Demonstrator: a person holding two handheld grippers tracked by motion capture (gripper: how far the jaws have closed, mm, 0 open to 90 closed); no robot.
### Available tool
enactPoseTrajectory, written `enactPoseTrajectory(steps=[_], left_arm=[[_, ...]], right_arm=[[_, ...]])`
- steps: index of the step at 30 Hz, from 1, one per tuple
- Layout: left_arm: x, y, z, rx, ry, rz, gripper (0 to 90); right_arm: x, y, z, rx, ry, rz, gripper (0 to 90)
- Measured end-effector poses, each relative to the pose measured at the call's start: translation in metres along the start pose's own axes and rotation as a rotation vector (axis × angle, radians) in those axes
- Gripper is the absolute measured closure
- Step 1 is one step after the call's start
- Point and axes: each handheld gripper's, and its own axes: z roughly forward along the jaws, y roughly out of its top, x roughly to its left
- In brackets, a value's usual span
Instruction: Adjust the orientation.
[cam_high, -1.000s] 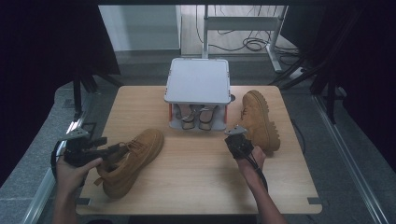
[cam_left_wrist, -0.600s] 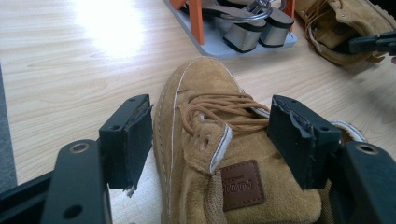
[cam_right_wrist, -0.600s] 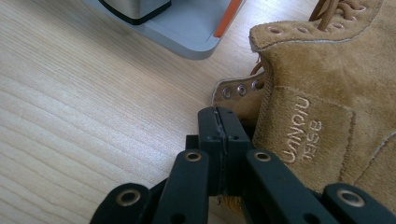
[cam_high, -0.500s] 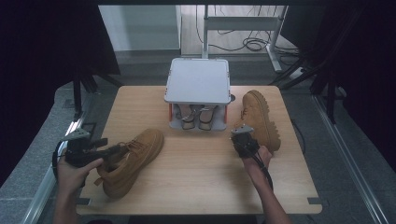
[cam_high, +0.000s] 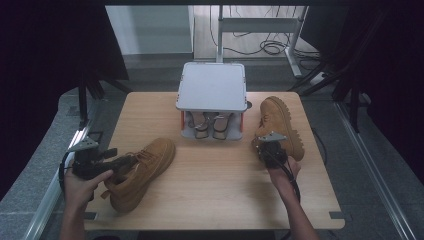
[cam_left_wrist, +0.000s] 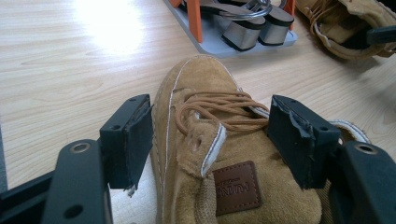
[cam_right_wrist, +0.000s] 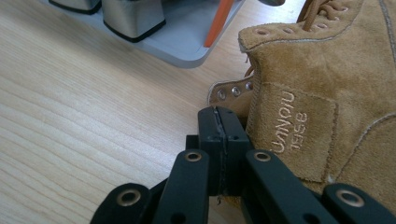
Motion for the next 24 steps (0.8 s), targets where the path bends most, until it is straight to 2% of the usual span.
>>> enactPoseTrajectory(steps=[8,16,24], left_arm=[[0.002,-0.001,0.000,0.002,0.005,-0.006,31.6],[0.001,-0.001,0.002,0.009,0.005,-0.004,31.5],[0.001,-0.002,0.004,0.014,0.005,-0.003,31.4]], right_arm=[[-0.012,0.003,-0.009,-0.022,0.017,0.025,89.9],[-0.030,0.006,-0.016,-0.046,0.077,0.084,89.8],[-0.045,0.011,-0.025,-0.065,0.064,0.100,89.8]])
